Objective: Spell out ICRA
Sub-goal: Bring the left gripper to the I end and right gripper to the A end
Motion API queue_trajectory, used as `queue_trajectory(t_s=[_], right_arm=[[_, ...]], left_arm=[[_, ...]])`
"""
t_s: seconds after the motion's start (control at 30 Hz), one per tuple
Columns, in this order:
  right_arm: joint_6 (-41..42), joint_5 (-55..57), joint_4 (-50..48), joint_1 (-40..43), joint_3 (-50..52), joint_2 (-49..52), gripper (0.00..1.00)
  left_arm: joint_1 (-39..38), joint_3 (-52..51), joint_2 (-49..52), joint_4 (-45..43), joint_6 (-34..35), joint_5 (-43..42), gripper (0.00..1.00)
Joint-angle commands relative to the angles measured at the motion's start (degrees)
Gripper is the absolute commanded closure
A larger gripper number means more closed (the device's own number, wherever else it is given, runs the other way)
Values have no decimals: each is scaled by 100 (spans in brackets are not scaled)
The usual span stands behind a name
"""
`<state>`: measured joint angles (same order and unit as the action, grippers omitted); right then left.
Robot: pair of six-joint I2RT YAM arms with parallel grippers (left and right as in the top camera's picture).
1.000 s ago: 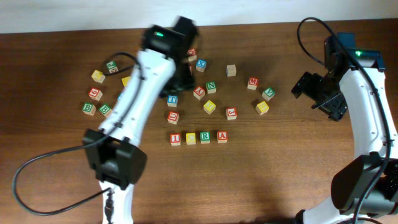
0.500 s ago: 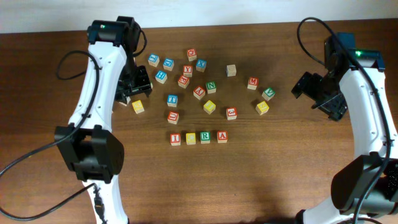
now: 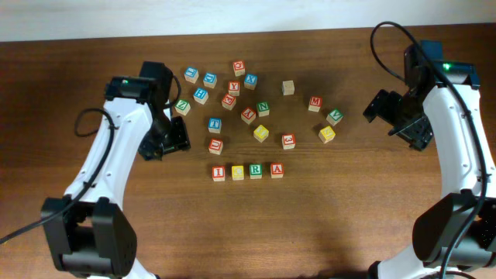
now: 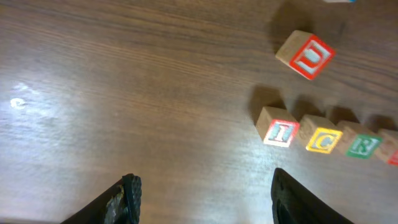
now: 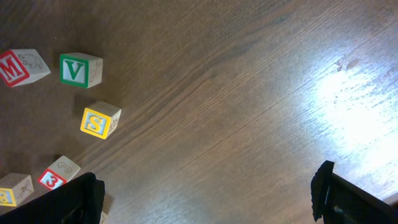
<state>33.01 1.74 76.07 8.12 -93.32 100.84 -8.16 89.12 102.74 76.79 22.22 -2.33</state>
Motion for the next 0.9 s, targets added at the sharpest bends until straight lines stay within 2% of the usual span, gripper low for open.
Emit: queue_trajectory(t_s=[0.0, 0.03, 0.17, 0.23, 0.3, 0.37, 0.4, 0.43, 0.47, 0.5, 0.53, 0.57, 0.67, 0.7, 0.73, 0.87], right_arm=[[26, 114, 2, 20, 15, -9, 2], [26, 114, 2, 20, 15, -9, 2], [31, -168, -251, 20, 15, -9, 2], [28, -186, -592, 20, 15, -9, 2], [28, -214, -647, 20, 15, -9, 2], [-157, -695, -304, 15, 15, -9, 2], [-326, -944, -160, -37, 46, 9, 7], [-509, -1036, -57, -184, 160, 9, 15], [-682, -1036, -57, -339, 313, 9, 27], [-892, -1038, -63, -570, 557, 11, 55], [-903, -1038, -116, -811, 817, 13, 73], [-903, -1036, -229, -1045, 1047, 13, 77], [-901, -1010, -1176, -1917, 1853, 13, 79], [-901, -1014, -1416, -2050, 2015, 13, 91], [-848, -1016, -1742, -2190, 2251, 13, 96], [-597, -1158, -2924, -2618, 3121, 13, 96]], left_arm=[[46, -439, -96, -190, 153, 22, 39], [46, -551, -96, -372, 153, 63, 33], [17, -857, -96, -588, 260, 15, 27], [-9, -1091, -96, -763, 262, 15, 30], [-44, -1349, -96, -1003, 262, 11, 37], [-96, -1624, -96, -1211, 262, 4, 51], [-146, -1768, -96, -1338, 262, -26, 59], [-199, -1908, -96, -1502, 262, -57, 72], [-232, -1969, -96, -1615, 262, -122, 79], [-289, -2026, -96, -1775, 262, -214, 87], [-330, -2065, -96, -1910, 262, -247, 92], [-382, -2087, -96, -2037, 260, -243, 94], [-546, -2090, -44, -2389, 264, -243, 100], [-546, -2090, -42, -2382, 282, -243, 100], [-546, -2107, -42, -2385, 280, -243, 100], [-546, -2328, -39, -2627, 280, -249, 98]])
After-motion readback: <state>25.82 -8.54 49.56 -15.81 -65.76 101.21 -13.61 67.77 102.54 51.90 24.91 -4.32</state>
